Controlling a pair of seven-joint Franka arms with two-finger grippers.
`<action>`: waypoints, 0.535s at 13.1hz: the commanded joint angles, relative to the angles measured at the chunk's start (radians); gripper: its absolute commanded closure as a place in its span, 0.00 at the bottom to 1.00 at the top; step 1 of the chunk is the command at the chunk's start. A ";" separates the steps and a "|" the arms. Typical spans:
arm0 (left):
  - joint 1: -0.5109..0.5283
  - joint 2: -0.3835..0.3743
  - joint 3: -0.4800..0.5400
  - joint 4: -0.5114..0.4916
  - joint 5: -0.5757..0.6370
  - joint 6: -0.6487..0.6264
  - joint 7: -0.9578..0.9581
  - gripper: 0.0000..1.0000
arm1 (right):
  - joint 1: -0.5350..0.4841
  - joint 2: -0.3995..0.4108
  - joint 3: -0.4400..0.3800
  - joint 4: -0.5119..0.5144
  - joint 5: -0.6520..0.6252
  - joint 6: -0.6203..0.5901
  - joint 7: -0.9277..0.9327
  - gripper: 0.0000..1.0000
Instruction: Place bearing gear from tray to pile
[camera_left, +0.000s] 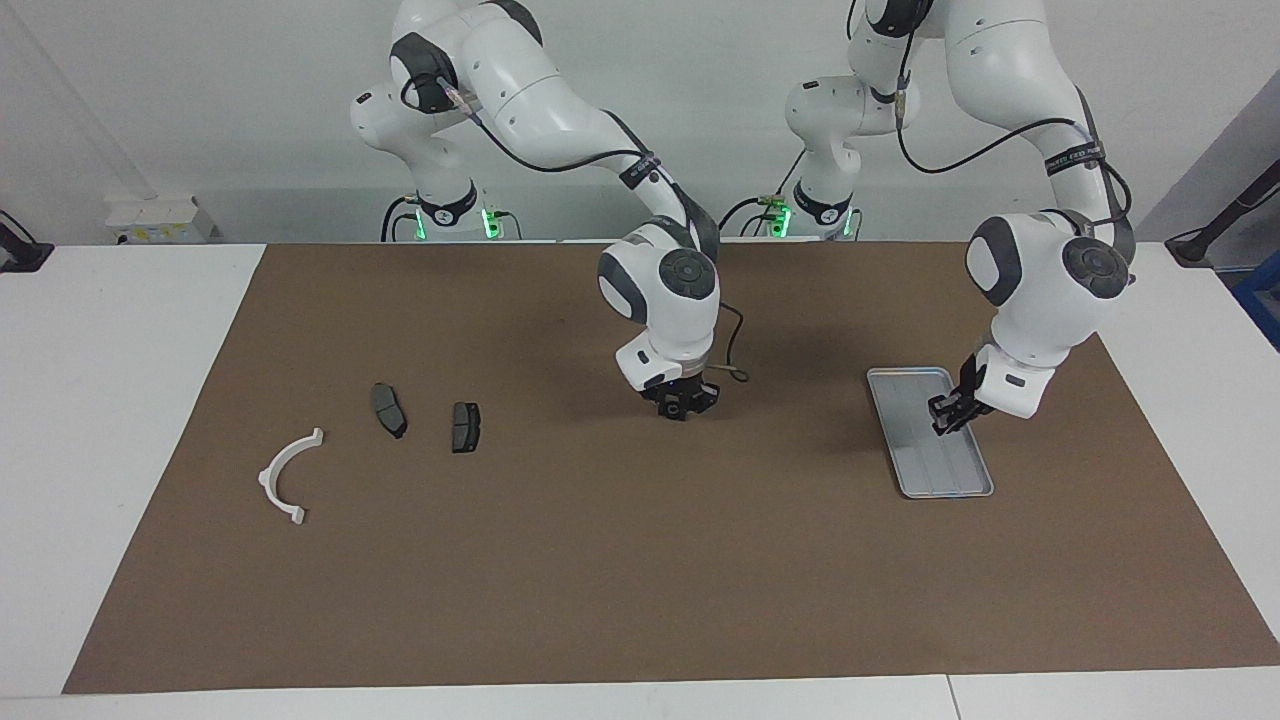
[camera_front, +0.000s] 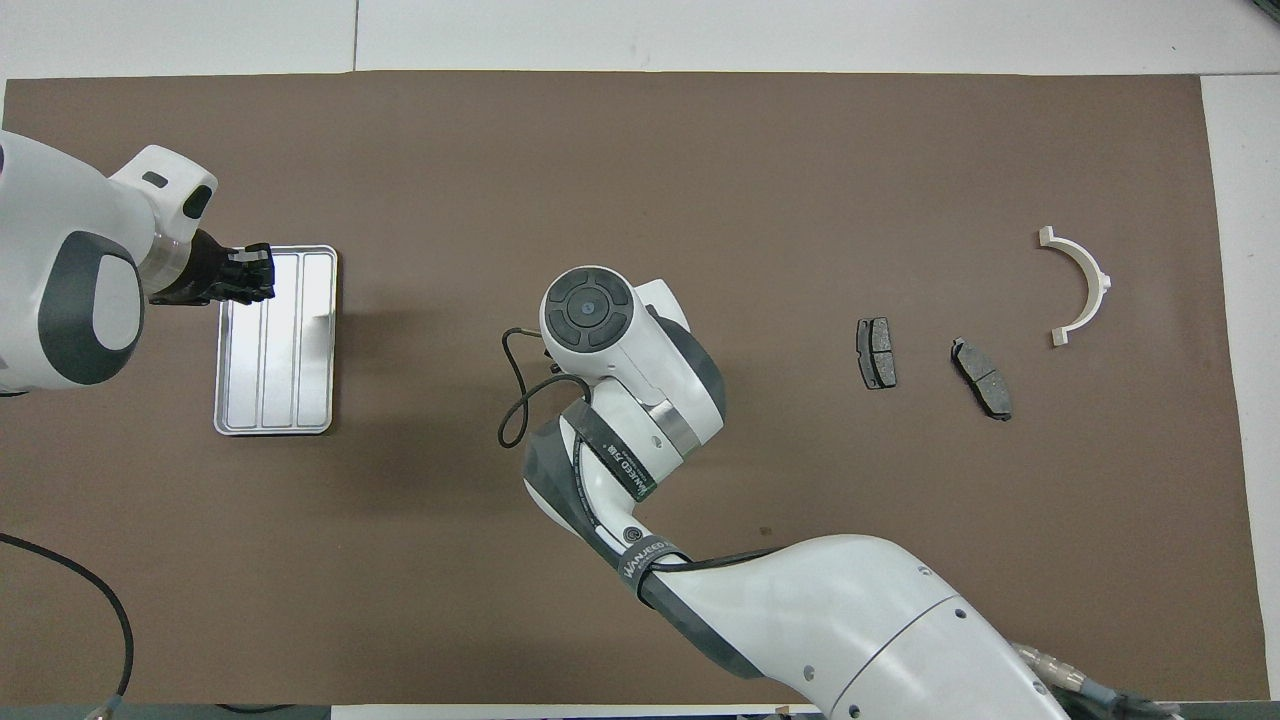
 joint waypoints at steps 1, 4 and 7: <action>-0.042 0.007 0.003 0.042 -0.009 -0.058 -0.069 1.00 | -0.021 -0.006 0.008 -0.003 0.020 -0.015 -0.044 1.00; -0.101 0.009 0.005 0.056 -0.007 -0.093 -0.150 1.00 | -0.077 -0.035 0.005 0.124 0.005 -0.180 -0.094 1.00; -0.216 0.007 0.005 0.051 -0.003 -0.092 -0.332 1.00 | -0.210 -0.132 0.007 0.232 0.009 -0.375 -0.347 1.00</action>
